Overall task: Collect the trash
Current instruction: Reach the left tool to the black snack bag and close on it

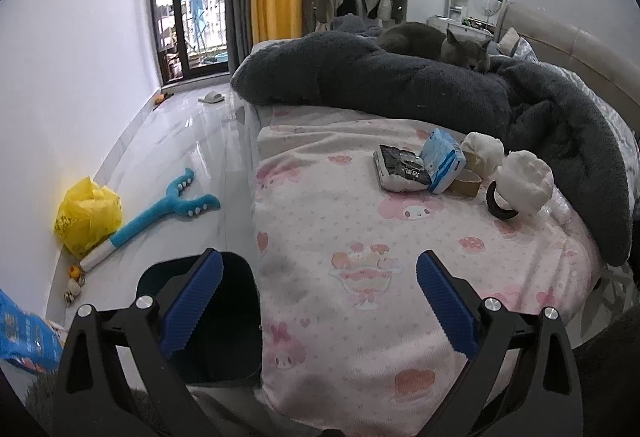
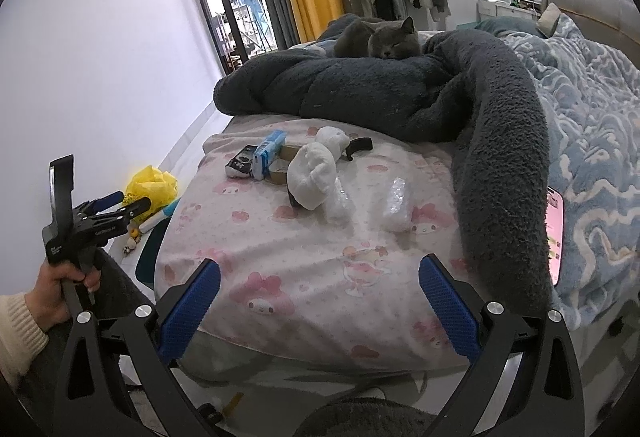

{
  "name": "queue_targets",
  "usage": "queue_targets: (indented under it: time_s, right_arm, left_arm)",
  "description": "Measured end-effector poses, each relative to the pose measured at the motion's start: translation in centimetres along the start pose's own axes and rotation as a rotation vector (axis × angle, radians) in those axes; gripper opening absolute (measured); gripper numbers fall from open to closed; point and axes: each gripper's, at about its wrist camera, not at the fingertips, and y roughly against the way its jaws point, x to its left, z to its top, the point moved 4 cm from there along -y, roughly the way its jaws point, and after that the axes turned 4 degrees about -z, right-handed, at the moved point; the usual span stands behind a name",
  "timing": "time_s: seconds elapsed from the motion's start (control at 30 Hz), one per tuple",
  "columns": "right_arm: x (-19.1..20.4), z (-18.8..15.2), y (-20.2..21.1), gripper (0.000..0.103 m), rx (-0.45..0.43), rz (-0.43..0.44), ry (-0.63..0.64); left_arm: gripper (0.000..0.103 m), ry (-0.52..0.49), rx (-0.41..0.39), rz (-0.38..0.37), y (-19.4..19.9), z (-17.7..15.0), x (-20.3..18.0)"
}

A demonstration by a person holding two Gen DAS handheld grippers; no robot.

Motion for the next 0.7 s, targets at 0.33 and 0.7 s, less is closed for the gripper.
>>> queue_targets:
  time_s: [0.33,0.7]
  right_arm:
    - [-0.6,0.8,-0.7,0.100,-0.020,0.070,-0.033]
    - [0.6,2.5,-2.8,0.079,-0.025,0.120,0.012]
  left_arm:
    - [0.090,-0.097,-0.018,-0.079,-2.4,3.1,-2.5]
    - [0.088,-0.208,0.020,-0.182,-7.3,5.1,-6.2]
